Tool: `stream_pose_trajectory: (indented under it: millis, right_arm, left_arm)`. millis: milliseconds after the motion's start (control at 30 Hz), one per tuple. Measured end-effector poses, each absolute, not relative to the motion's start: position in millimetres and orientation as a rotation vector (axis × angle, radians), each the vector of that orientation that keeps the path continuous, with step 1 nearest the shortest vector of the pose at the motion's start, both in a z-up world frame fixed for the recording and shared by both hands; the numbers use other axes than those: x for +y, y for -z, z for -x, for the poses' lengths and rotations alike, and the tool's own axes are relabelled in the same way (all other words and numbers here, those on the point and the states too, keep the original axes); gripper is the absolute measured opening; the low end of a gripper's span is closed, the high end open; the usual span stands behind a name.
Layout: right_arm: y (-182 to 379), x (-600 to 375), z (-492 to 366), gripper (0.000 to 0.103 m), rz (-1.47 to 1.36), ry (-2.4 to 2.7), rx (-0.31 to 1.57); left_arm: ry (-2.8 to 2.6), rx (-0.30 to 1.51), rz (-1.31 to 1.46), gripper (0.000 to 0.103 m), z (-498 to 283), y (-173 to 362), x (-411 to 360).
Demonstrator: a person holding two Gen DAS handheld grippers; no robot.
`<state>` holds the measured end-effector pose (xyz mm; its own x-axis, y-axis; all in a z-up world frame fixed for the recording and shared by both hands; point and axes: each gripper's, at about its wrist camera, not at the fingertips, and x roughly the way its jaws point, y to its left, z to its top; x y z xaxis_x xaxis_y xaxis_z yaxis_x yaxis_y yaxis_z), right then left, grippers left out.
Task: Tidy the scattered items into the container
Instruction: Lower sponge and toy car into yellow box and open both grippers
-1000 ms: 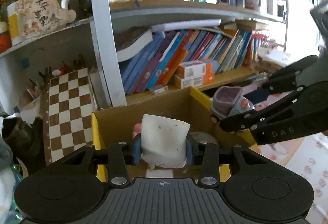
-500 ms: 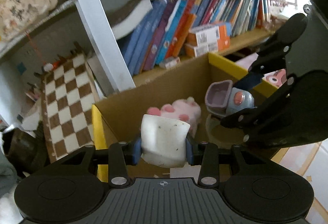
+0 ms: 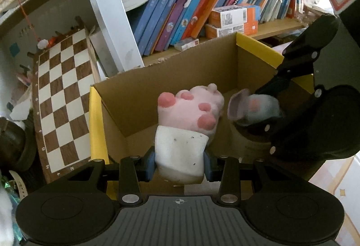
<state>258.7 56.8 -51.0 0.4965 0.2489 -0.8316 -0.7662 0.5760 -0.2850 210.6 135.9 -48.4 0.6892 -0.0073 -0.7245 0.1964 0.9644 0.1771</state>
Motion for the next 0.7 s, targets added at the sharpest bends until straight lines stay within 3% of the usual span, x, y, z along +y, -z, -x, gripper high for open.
stream_pose_trajectory:
  millis: [233, 433, 500, 700]
  right_arm:
    - [51.3, 57.9, -259.7, 0.038, 0.713, -0.684, 0.828]
    - [45.8, 53.7, -259.6, 0.053, 0.691, -0.661, 0.8]
    - [42.0, 51.0, -259.1, 0.054, 0.678, -0.655, 0.791]
    - [22.9, 36.0, -253.0, 0.06, 0.588, -0.634, 0.754]
  left_arm:
    - [0.125, 0.807, -0.244, 0.042, -213.3, 49.4, 136.7]
    - [0.115, 0.787, -0.25, 0.047, -210.4, 45.6, 134.6]
    - [0.11, 0.779, -0.254, 0.062, -209.2, 43.9, 133.5]
    - [0.117, 0.701, -0.237, 0.075, -194.4, 23.0, 127.4]
